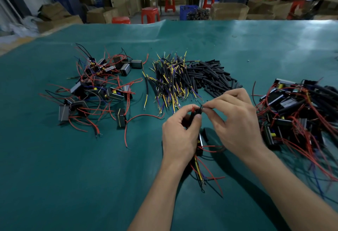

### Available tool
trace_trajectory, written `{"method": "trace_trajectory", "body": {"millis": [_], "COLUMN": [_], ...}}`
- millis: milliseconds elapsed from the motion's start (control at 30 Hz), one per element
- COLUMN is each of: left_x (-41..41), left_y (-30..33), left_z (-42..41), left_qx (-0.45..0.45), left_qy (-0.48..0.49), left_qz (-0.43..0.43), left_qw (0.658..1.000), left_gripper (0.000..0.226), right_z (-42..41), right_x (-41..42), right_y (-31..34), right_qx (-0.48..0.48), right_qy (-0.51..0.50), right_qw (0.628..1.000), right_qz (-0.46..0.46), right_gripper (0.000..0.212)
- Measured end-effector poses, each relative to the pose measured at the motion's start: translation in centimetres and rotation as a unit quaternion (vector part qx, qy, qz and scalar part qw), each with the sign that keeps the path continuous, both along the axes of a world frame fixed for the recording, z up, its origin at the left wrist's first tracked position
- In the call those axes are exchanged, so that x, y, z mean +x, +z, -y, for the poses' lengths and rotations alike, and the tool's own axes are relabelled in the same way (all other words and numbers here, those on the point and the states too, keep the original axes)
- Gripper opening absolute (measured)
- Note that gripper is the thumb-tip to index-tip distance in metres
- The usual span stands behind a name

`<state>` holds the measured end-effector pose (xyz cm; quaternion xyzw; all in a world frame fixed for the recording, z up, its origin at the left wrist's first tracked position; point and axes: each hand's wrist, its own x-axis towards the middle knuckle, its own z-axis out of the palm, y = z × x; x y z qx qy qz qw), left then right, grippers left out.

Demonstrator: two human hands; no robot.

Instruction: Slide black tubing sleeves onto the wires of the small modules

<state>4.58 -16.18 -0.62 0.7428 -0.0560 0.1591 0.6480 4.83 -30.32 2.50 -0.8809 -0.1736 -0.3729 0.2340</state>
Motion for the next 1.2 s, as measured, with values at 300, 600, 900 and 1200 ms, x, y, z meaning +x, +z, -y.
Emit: {"method": "trace_trajectory", "body": {"millis": [300, 600, 900, 1200], "left_x": [0.0, 0.0, -0.1, -0.3], "left_y": [0.0, 0.4, 0.4, 0.5], "left_z": [0.1, 0.2, 0.2, 0.2], "left_qx": [0.029, 0.021, 0.062, 0.076], "left_qy": [0.010, 0.002, 0.041, 0.047], "left_qz": [0.007, -0.003, 0.029, 0.062], "left_qw": [1.000, 1.000, 0.997, 0.994], "left_gripper": [0.019, 0.022, 0.009, 0.009], "right_z": [-0.4, -0.6, -0.8, -1.2], "right_x": [-0.1, 0.2, 0.0, -0.6], "right_y": [-0.1, -0.3, 0.1, 0.4], "right_qx": [-0.123, -0.144, -0.151, -0.116], "right_qy": [-0.052, -0.031, -0.024, -0.008], "right_qw": [0.990, 0.988, 0.987, 0.991], "right_qz": [0.037, 0.052, 0.050, 0.068], "right_gripper": [0.012, 0.006, 0.008, 0.007]}}
